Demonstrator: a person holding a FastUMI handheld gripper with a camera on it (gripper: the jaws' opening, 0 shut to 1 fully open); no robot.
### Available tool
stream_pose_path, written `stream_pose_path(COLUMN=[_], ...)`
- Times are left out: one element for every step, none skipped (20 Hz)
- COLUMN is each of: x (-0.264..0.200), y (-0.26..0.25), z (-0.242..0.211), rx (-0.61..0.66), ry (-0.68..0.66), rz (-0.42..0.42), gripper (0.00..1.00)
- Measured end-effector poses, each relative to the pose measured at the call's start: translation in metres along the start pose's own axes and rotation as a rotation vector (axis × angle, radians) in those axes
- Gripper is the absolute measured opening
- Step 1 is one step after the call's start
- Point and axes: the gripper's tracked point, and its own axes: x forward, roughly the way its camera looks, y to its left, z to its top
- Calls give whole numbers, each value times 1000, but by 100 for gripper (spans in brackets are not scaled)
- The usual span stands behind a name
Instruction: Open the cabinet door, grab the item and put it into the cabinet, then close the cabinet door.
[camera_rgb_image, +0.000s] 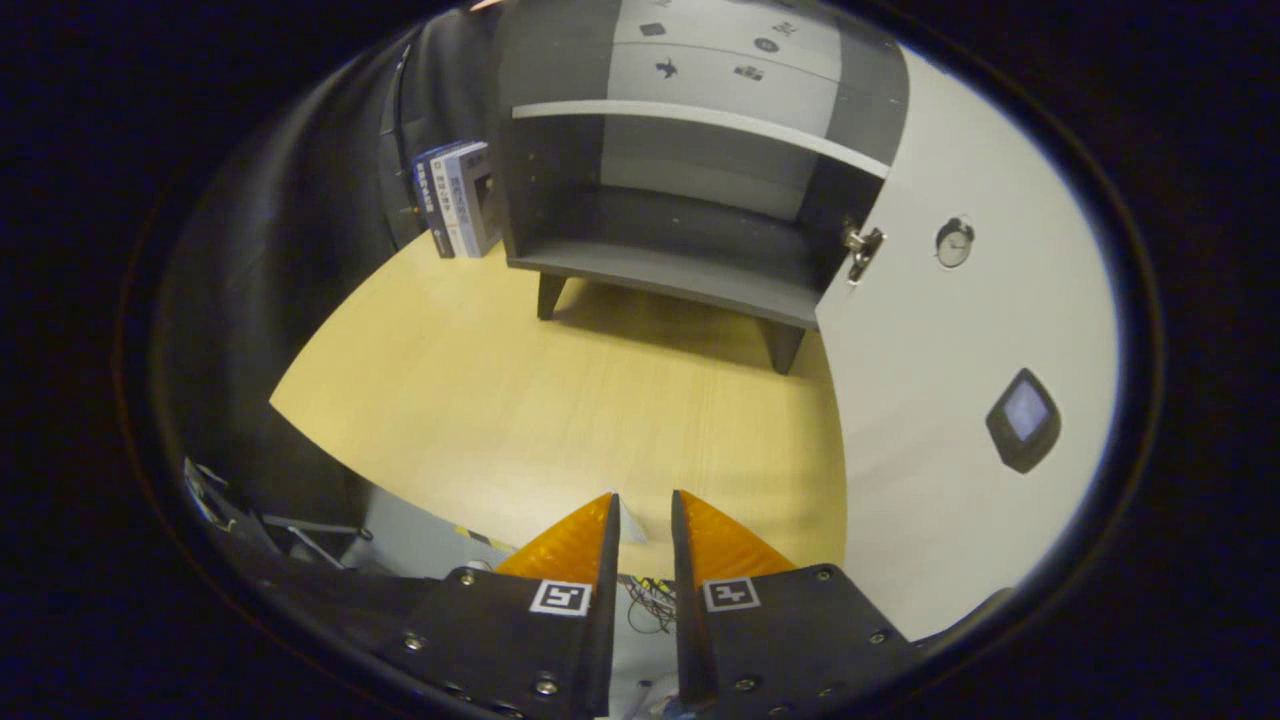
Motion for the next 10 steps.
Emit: stream_pose_path(x=[9,16,21,27,33,37,41,44,47,56], y=[2,4,5,6,7,9,11,11,11,5], z=[-6,-11,-15,-17,-19,-21,-22,-24,-26,-26], rx=[-16,-29,-45,-59,-67,-67,-62,-58,-55,-47], ry=[24,51,73,88,105,123,135,145,153,152], rz=[14,27,34,37,42,50,57,62,61,38], gripper=[26,26,26,26,26,26,26,26,27,27])
